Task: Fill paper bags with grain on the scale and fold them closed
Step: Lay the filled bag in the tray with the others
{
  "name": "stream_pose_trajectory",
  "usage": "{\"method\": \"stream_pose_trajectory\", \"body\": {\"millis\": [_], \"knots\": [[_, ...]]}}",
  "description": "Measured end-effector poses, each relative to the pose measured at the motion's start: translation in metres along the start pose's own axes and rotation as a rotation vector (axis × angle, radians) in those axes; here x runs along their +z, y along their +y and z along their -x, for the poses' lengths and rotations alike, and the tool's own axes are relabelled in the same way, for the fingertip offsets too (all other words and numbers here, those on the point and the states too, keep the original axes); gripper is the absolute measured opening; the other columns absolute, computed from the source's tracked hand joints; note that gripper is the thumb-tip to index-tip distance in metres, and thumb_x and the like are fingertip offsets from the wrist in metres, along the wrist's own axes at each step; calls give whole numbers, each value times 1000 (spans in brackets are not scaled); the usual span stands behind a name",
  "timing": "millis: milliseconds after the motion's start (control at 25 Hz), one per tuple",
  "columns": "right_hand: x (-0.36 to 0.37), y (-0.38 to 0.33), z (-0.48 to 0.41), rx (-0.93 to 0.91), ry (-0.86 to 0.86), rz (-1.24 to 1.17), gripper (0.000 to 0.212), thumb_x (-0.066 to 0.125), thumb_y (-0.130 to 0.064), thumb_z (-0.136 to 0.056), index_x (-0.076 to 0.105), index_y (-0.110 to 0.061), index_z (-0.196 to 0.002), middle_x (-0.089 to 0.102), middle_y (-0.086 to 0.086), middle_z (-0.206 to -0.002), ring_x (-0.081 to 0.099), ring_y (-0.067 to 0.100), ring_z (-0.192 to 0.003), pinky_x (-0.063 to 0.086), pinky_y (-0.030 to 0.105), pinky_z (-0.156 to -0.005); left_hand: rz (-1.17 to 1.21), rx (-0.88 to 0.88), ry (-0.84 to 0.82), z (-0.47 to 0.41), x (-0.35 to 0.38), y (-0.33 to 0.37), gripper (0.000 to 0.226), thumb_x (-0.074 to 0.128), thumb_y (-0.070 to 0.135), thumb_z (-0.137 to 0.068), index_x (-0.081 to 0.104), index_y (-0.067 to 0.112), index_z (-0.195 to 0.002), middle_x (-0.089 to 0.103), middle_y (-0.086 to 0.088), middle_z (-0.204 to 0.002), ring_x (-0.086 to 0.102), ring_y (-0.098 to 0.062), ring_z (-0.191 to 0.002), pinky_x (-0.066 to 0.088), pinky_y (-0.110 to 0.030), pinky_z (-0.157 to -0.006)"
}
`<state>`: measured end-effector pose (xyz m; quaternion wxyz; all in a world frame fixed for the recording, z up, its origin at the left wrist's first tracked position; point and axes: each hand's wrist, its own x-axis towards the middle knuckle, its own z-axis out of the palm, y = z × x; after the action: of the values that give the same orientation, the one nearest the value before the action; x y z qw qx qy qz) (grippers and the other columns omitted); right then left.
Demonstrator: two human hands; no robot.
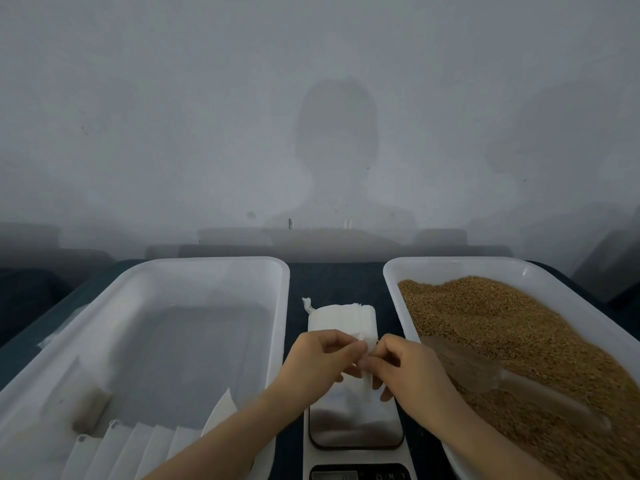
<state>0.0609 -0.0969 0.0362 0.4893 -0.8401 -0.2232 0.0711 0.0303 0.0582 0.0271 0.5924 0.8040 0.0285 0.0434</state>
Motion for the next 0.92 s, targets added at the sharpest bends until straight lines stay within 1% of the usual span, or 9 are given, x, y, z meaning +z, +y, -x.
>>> {"method": "stream_pose_trajectory", "body": {"millis": [200,320,440,560,640,720,760,800,920], "knots": [[-2,1,0,-45,26,8,21,66,-23,-86,55,-21,-68,62,-5,-60,62,3,-55,49,16,-49,26,-53,-16,0,-1,0,14,59,28,-93,70,24,-83,73,9,-79,70,-5,-77,48,-10,-60],[-1,4,-1,-47,46,-1,16,64,-23,-87,57,-17,-73,64,-2,-67,64,6,-61,53,20,-51,30,-63,19,0,-1,-1,13,61,26,-91,69,24,-81,72,8,-79,69,-7,-78,49,-13,-61],[-1,6,-1,-58,143,15,12,67,-20,-86,58,-16,-78,65,0,-67,65,7,-61,55,22,-54,-26,-63,87,0,-1,-3,13,65,25,-86,66,22,-74,69,5,-71,64,-8,-69,51,-16,-62],[-2,8,1,-191,202,160,16,66,-13,-86,55,-20,-77,61,-5,-65,60,5,-60,48,14,-55,-53,-26,127,1,1,-4,18,67,25,-82,62,23,-65,63,8,-61,56,-2,-58,46,-13,-57],[0,9,2,-294,143,272,18,62,-3,-87,66,-19,-80,60,-9,-74,54,0,-61,43,10,-60,-44,38,147,1,1,-4,19,68,25,-81,61,26,-63,61,11,-59,54,1,-56,43,-10,-56],[2,11,1,-331,72,343,21,59,2,-88,73,-13,-92,57,-10,-87,48,-9,-70,38,4,-66,-42,110,138,1,0,-5,21,70,25,-81,62,29,-62,61,11,-61,53,1,-57,43,-10,-58],[3,11,0,-326,55,356,21,57,2,-88,73,-11,-95,56,-10,-88,47,-10,-71,37,3,-66,-51,147,115,2,0,-5,20,71,25,-81,63,30,-63,62,11,-64,54,1,-59,43,-11,-59],[3,10,0,-312,49,347,21,57,1,-89,73,-11,-92,56,-11,-85,48,-9,-69,37,4,-65,-65,184,88,3,0,-6,18,72,26,-80,65,31,-65,63,11,-68,55,0,-62,44,-12,-60],[1,5,1,-221,55,248,22,59,-9,-89,67,-21,-72,56,-11,-65,55,-1,-63,41,11,-56,-118,275,48,4,-1,-6,7,69,36,-81,68,40,-75,61,19,-92,58,-2,-90,48,-16,-75]]}}
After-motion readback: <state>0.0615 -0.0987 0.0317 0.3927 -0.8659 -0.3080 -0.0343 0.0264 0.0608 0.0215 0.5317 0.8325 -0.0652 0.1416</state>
